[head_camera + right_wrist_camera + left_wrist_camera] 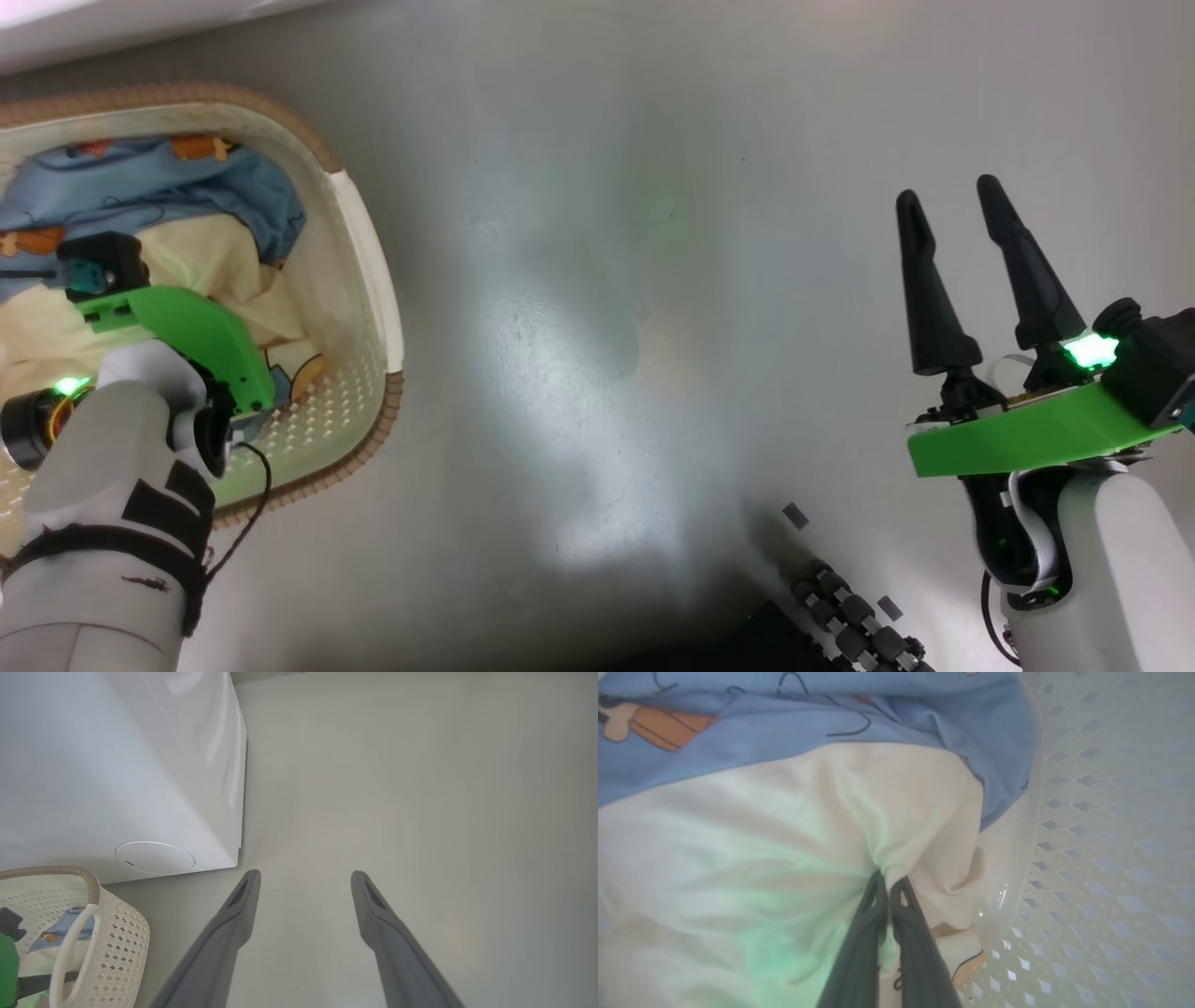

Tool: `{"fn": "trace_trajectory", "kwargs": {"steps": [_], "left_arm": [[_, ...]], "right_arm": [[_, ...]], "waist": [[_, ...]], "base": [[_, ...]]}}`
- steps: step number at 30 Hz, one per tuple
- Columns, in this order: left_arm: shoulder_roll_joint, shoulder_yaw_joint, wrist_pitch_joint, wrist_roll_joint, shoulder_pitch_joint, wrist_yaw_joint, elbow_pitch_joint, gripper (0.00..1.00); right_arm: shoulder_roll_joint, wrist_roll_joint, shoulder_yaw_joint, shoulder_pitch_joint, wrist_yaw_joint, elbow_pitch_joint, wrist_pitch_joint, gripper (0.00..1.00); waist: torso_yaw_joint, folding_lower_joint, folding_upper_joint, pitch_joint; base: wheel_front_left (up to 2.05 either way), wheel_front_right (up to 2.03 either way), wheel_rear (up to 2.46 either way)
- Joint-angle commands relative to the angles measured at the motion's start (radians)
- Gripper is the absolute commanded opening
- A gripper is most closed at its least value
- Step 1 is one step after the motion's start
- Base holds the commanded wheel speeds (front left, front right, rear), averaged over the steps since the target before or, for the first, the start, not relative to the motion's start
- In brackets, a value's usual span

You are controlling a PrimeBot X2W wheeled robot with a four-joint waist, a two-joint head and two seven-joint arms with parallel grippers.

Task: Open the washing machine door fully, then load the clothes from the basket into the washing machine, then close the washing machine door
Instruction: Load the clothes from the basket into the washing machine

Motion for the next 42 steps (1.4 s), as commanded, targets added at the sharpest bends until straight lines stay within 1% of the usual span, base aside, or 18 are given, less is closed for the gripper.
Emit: {"fn": "trace_trajectory", "kwargs": {"steps": [1, 7, 13, 18, 19, 22, 25, 29, 30, 32, 37, 38, 42], "left_arm": [[0.034, 0.012, -0.017, -0.003, 0.033, 0.004, -0.003, 0.00], [0.036, 0.006, -0.142, 0.002, 0.048, 0.000, -0.005, 0.00], [0.023, 0.008, -0.308, 0.000, 0.055, -0.017, -0.028, 0.00], [0.026, 0.013, -0.366, 0.007, 0.075, -0.022, -0.079, 0.00], [0.023, 0.018, -0.368, 0.009, 0.083, -0.021, -0.103, 0.00], [0.030, 0.044, -0.369, 0.037, 0.129, -0.010, -0.251, 0.00], [0.029, 0.084, -0.370, 0.075, 0.205, 0.003, -0.405, 0.00], [0.014, 0.137, -0.370, 0.131, 0.317, 0.016, -0.582, 0.00], [0.014, 0.137, -0.370, 0.131, 0.317, 0.016, -0.582, 0.00], [0.004, 0.158, -0.370, 0.155, 0.371, 0.019, -0.649, 0.00], [-0.019, 0.195, -0.370, 0.207, 0.501, 0.020, -0.781, 0.00], [-0.030, 0.205, -0.370, 0.220, 0.549, 0.018, -0.819, 0.00], [-0.052, 0.214, -0.370, 0.232, 0.643, 0.012, -0.876, 0.00]], "right_arm": [[-0.013, 0.006, 0.005, 0.017, 0.004, -0.022, 0.000, 1.00], [-0.018, 0.001, -0.015, 0.025, 0.004, -0.023, 0.006, 1.00], [-0.030, -0.007, -0.047, 0.034, 0.004, -0.027, 0.013, 1.00], [-0.037, -0.016, -0.089, 0.043, 0.004, -0.034, 0.018, 1.00], [-0.038, -0.018, -0.099, 0.047, 0.004, -0.036, 0.020, 1.00], [-0.042, -0.024, -0.126, 0.061, 0.004, -0.042, 0.030, 1.00], [-0.046, -0.030, -0.142, 0.075, 0.004, -0.043, 0.040, 1.00], [-0.049, -0.038, -0.154, 0.096, 0.004, -0.042, 0.052, 1.00], [-0.049, -0.038, -0.154, 0.096, 0.004, -0.042, 0.052, 1.00], [-0.049, -0.042, -0.155, 0.108, 0.004, -0.041, 0.059, 1.00], [-0.052, -0.051, -0.150, 0.142, 0.004, -0.034, 0.076, 1.00], [-0.053, -0.053, -0.146, 0.157, 0.004, -0.030, 0.082, 1.00], [-0.056, -0.059, -0.135, 0.188, 0.004, -0.023, 0.095, 1.00]], "waist": [[0.010, 0.0000, -0.0001, -0.010], [0.042, 0.0000, -0.0001, -0.048], [0.075, 0.0000, -0.0001, -0.107], [0.094, 0.0000, -0.0001, -0.169], [0.100, 0.0000, -0.0001, -0.183], [0.114, 0.0000, -0.0001, -0.224], [0.124, 0.0000, -0.0001, -0.273], [0.137, 0.0000, -0.0001, -0.346], [0.137, 0.0000, -0.0001, -0.346], [0.143, 0.0000, -0.0001, -0.385], [0.156, 0.0000, -0.0001, -0.486], [0.162, 0.0000, -0.0001, -0.527], [0.172, 0.0000, -0.0001, -0.610]], "base": [[0.00, 0.00, 0.00], [0.00, 0.00, 0.00], [0.00, 0.00, 0.00], [0.00, 0.00, 0.00], [0.00, 0.00, 0.00], [0.00, 0.00, 0.00], [0.00, 0.00, 0.00], [0.00, 0.00, 0.00], [0.00, 0.00, 0.00], [0.00, 0.00, 0.00], [0.00, 0.00, 0.00], [0.00, 0.00, 0.00], [0.00, 0.00, 0.00]]}}
